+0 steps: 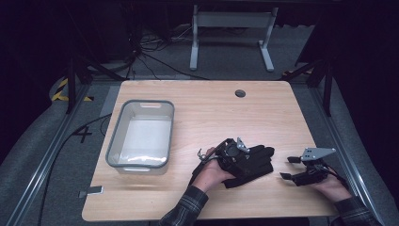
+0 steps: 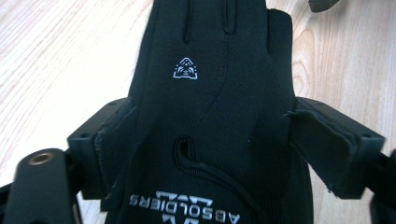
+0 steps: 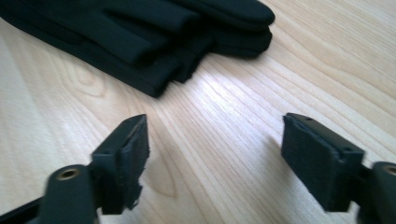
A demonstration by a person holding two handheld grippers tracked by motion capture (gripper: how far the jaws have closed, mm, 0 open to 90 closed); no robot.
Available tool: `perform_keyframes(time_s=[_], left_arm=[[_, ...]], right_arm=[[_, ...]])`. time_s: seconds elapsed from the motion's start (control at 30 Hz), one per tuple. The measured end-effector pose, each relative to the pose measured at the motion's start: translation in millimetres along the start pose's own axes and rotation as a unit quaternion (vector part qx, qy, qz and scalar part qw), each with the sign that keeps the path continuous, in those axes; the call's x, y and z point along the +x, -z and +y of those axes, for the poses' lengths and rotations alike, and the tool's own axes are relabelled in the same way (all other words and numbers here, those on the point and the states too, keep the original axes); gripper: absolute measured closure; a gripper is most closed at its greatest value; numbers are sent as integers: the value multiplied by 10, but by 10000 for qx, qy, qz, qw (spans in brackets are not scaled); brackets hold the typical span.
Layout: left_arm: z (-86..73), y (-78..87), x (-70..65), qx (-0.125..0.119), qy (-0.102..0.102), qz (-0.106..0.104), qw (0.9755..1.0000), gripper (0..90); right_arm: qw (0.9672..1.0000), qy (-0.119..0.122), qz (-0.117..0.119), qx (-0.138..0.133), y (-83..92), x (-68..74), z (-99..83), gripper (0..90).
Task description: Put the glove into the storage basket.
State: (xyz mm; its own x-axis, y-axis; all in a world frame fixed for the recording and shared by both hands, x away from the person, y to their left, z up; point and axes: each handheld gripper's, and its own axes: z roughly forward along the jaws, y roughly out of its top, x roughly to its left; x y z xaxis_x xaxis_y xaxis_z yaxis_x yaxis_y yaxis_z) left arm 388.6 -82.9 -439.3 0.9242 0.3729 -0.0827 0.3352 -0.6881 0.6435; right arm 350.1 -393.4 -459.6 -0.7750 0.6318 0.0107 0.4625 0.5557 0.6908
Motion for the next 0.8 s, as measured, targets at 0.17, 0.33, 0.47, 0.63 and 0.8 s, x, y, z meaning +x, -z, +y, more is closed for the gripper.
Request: perform_keyframes(time_s=[0.17, 0.33, 0.47, 0.63, 0.8], left_arm=[[12, -111, 15, 103, -93, 80, 9999, 134], [6, -174, 25, 209, -147, 135, 9996, 107], [-7, -224, 41, 273, -112, 189, 9994, 57], [-22, -235, 61, 271, 5, 93, 9996, 60], [-13, -187, 6, 255, -171, -85, 9995, 249]], right_arm=[[9999, 87, -83, -31, -26, 10, -12, 160], [9998, 147, -96, -67, -35, 11, -22, 152], [9998, 152, -95, -78, -37, 10, -25, 149], [9998, 156, -90, -82, -37, 9, -26, 149], [9998, 157, -90, -85, -37, 9, -27, 149]])
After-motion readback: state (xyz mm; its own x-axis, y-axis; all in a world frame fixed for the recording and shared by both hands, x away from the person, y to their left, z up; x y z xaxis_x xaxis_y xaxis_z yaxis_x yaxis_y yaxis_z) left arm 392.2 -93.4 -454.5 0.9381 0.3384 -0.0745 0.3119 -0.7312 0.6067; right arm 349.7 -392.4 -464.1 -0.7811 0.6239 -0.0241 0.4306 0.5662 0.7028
